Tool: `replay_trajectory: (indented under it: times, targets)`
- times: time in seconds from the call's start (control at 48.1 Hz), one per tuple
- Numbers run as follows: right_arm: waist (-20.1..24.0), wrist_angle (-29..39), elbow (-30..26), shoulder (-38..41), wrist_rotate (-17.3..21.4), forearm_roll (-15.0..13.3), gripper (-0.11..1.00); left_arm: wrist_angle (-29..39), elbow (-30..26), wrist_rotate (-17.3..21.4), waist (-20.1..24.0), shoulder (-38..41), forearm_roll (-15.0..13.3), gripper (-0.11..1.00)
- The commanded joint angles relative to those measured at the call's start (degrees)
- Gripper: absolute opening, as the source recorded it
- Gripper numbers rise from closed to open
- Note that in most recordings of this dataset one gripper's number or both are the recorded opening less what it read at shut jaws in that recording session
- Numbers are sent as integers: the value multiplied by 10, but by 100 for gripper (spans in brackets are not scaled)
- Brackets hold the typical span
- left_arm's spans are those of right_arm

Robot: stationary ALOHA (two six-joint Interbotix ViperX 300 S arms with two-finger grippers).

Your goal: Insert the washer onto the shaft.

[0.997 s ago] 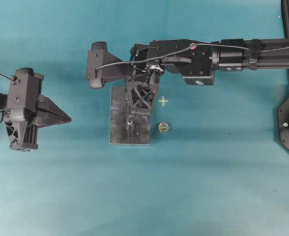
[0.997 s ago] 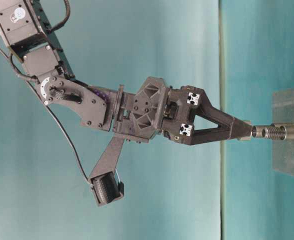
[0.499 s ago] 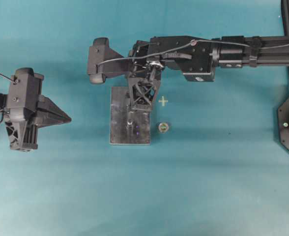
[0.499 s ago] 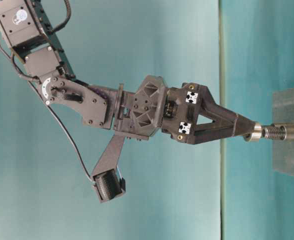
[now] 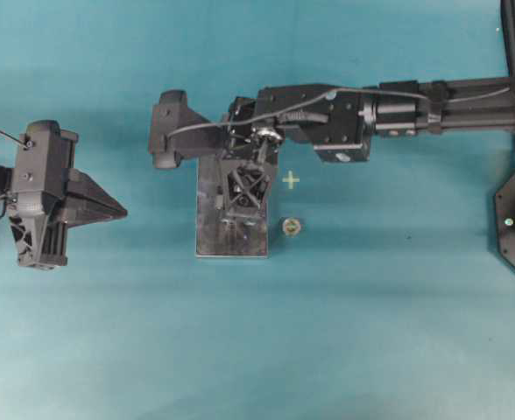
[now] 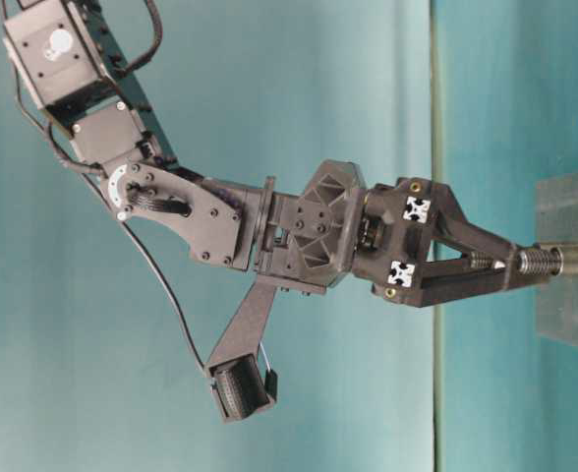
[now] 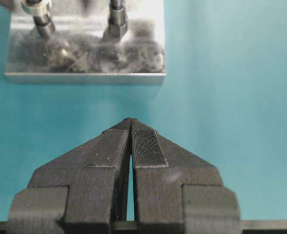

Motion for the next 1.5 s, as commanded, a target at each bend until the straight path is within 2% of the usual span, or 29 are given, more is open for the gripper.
replay_trajectory:
  times: [0.0,0.27,0.436,0.54,0.686,0.79,0.914,1.039,1.101,1.309,1.475]
  targets:
    - [8,-1,-11,-19,0,11,83,-4,-6,0,-2,-4,2,0]
    - [-41,-5,-14,-13,2,4,77,-5,-5,0,-2,-4,2,0]
    - [-59,-7,-14,-11,10,-31,76,-7,-5,-1,-2,-5,2,0]
    - [-61,-4,-15,-10,18,-57,75,-8,-4,-1,-2,-6,2,0]
    - [-47,13,-17,-15,18,-56,71,-9,-5,-1,-2,-7,1,0]
    - [-26,31,-21,-25,13,-39,70,-9,-4,-1,-2,-7,2,0]
    - [-7,45,-25,-30,9,20,67,-9,-4,-1,-2,-7,2,0]
    - [-7,42,-26,-31,-11,94,68,-9,-2,-1,-2,-7,2,0]
    - [-11,42,-29,-33,-20,115,67,-9,-2,-1,-2,-8,2,0]
    - [-25,48,-25,-61,-18,111,67,-9,-2,-2,-2,-11,2,0]
    - [-25,68,16,-105,-18,107,67,-9,0,-2,-2,-17,2,0]
